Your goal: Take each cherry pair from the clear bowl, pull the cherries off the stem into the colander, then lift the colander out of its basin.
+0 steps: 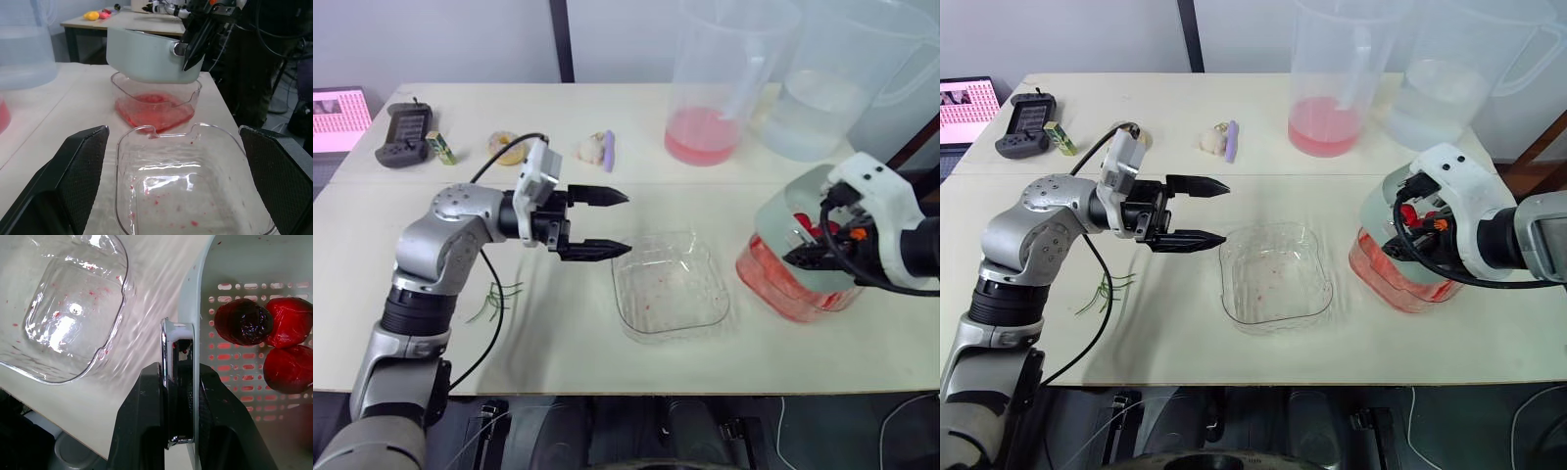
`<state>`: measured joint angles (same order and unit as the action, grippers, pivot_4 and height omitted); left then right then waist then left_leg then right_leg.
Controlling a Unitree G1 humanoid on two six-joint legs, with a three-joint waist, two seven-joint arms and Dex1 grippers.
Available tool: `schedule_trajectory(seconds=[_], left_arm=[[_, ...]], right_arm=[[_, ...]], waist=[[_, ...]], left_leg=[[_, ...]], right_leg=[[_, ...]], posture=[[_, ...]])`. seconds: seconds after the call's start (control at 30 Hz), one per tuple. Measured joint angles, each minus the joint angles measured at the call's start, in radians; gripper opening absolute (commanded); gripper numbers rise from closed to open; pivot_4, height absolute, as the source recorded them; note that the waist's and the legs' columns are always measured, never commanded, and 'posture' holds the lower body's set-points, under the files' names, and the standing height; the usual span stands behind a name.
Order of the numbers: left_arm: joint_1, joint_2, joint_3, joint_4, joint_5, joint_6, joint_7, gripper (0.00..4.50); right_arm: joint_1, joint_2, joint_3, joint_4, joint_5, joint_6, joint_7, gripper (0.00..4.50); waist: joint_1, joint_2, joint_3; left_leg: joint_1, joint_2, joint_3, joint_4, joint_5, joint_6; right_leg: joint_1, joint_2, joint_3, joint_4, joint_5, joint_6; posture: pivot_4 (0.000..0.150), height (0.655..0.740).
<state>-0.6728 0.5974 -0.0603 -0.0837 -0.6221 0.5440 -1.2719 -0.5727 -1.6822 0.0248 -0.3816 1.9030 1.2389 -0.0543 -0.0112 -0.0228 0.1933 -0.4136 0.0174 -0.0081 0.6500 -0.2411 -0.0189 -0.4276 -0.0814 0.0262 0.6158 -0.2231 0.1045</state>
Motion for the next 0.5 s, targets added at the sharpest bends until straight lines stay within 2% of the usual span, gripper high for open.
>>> schedule_trajectory(seconds=[0.5], left_arm=[[0.011,0.020,0.008,-0.010,0.000,0.017,0.009,4.50]], right_arm=[[-0.077,0.080,0.012,0.053,-0.132,0.087,0.033,0.25]], waist=[[0.000,0.000,0.000]], left_leg=[[0.000,0.000,0.000,0.000,0.000,0.000]], right_leg=[[0.000,0.000,0.000,0.000,0.000,0.000]], posture=[[0.150,0.7400]])
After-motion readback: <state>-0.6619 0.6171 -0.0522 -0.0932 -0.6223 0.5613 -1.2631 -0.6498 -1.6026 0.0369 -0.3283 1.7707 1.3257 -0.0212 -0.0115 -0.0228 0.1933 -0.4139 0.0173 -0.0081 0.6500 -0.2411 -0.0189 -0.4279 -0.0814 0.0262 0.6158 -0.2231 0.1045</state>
